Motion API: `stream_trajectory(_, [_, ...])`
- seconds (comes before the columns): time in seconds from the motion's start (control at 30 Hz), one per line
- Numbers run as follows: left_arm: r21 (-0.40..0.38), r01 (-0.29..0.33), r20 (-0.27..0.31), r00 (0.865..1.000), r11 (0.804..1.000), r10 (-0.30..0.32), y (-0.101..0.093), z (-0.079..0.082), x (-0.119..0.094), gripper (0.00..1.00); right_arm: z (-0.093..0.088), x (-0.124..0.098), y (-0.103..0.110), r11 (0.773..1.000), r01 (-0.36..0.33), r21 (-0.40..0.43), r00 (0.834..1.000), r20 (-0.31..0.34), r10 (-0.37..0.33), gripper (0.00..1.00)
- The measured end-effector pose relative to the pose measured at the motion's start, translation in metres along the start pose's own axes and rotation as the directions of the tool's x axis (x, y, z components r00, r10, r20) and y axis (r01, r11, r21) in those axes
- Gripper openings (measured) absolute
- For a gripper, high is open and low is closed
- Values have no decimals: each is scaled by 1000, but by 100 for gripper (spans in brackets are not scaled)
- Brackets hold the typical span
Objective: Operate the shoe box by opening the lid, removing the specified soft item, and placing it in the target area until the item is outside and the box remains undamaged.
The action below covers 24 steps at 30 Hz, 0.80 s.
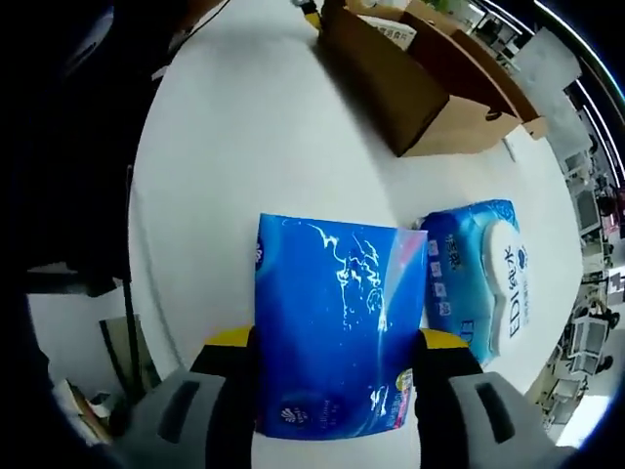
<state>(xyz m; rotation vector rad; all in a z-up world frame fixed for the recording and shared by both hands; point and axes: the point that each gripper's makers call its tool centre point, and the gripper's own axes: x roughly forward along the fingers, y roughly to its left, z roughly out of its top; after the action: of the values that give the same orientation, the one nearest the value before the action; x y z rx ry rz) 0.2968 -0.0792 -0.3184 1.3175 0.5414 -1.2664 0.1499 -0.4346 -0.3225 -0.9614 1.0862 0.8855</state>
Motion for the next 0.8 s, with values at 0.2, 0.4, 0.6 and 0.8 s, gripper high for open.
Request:
stream_trajectory(0.2, [-15,-11,3,1000,1000,11,0,0,0,17,0,1,-6,998,-23,-64,1000,-10,23,64])
stream_trajectory(0.4, [-35,-15,-10,1000,999,15,0,-1,0,17,2,2,-11,992,-26,-127,1000,-1,26,64])
stream_trajectory(0.6, [-47,-21,-24,1000,999,20,1,-2,0,18,-2,3,-17,988,-37,-150,999,7,38,64])
stream_trajectory(0.8, [-47,-21,-24,1000,999,20,1,-1,0,18,-4,4,-24,982,-46,-181,999,9,49,64])
